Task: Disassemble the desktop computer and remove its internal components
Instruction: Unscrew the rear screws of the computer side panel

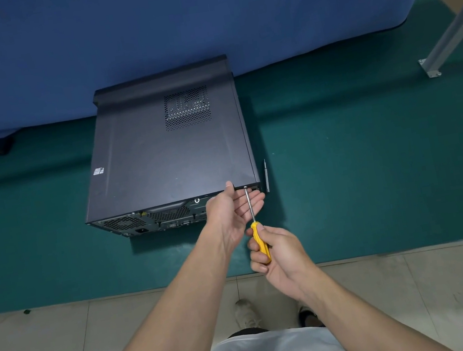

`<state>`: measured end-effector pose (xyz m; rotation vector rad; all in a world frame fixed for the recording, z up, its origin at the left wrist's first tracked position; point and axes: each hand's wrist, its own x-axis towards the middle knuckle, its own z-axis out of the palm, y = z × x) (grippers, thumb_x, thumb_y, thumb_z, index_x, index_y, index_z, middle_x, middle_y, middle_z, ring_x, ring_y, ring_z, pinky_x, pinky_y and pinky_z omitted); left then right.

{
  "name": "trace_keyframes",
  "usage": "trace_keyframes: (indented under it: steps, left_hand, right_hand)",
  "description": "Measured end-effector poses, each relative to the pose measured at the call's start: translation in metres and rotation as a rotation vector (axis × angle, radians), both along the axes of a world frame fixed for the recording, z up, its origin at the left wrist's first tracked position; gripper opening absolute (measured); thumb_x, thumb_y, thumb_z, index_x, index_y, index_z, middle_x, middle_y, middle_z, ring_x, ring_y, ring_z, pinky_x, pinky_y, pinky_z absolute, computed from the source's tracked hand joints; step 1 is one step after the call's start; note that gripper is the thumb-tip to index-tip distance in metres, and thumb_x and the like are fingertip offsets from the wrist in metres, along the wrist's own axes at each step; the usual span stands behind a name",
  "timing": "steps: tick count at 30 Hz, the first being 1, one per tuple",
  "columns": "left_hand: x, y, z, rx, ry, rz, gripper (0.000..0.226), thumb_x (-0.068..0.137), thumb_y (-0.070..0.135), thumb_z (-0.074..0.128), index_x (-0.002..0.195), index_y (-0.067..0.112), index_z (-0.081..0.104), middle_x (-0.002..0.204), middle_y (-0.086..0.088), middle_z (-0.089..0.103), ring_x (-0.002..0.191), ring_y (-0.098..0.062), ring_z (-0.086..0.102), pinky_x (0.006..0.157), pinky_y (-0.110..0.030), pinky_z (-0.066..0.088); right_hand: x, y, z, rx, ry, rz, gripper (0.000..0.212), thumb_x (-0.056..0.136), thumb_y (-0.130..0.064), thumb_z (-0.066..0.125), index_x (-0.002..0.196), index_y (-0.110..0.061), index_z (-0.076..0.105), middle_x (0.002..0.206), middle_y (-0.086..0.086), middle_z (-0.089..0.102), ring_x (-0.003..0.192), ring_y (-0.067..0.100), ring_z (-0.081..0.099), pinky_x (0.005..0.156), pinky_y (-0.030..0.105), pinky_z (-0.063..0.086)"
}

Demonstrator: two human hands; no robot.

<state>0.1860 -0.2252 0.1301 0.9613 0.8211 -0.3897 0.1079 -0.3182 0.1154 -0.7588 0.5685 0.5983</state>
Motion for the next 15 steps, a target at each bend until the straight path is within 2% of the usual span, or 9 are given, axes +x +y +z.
trace_keyframes:
  steps: [6, 10, 13, 15]
  left_hand:
    - [0.000, 0.000, 0.002, -0.011, 0.002, -0.005, 0.043, 0.105, 0.026, 0.038, 0.097, -0.012, 0.057, 0.096, -0.029, 0.067, 0.080, -0.033, 0.071, 0.067, -0.035, 0.060]
    - [0.001, 0.001, 0.004, -0.008, 0.013, -0.007, 0.043, 0.105, 0.026, 0.037, 0.096, -0.011, 0.057, 0.093, -0.028, 0.068, 0.079, -0.032, 0.071, 0.068, -0.035, 0.061]
    - [0.001, 0.003, 0.006, -0.008, 0.016, -0.023, 0.042, 0.105, 0.026, 0.038, 0.096, -0.011, 0.057, 0.094, -0.028, 0.068, 0.078, -0.032, 0.071, 0.067, -0.034, 0.061]
    - [0.002, 0.004, 0.006, -0.002, 0.018, -0.035, 0.042, 0.105, 0.026, 0.039, 0.097, -0.011, 0.057, 0.095, -0.028, 0.068, 0.078, -0.031, 0.072, 0.066, -0.034, 0.061]
  right_hand:
    - [0.000, 0.000, -0.007, 0.420, 0.142, -0.114, 0.019, 0.096, -0.018, 0.044, 0.090, -0.003, 0.054, 0.059, 0.000, 0.038, 0.039, 0.007, 0.028, 0.036, 0.019, 0.021]
    - [-0.001, 0.001, -0.012, 0.673, 0.200, -0.189, 0.022, 0.094, -0.017, 0.043, 0.086, -0.001, 0.056, 0.057, -0.001, 0.038, 0.043, 0.005, 0.018, 0.038, 0.018, 0.017]
    - [-0.001, 0.007, -0.012, 0.677, 0.191, -0.206, 0.020, 0.094, -0.017, 0.044, 0.085, -0.002, 0.055, 0.057, -0.002, 0.037, 0.042, 0.005, 0.018, 0.037, 0.017, 0.018]
    - [0.000, 0.009, -0.010, 0.579, 0.164, -0.193, 0.019, 0.095, -0.018, 0.044, 0.085, -0.004, 0.053, 0.057, -0.001, 0.038, 0.039, 0.005, 0.024, 0.036, 0.017, 0.021]
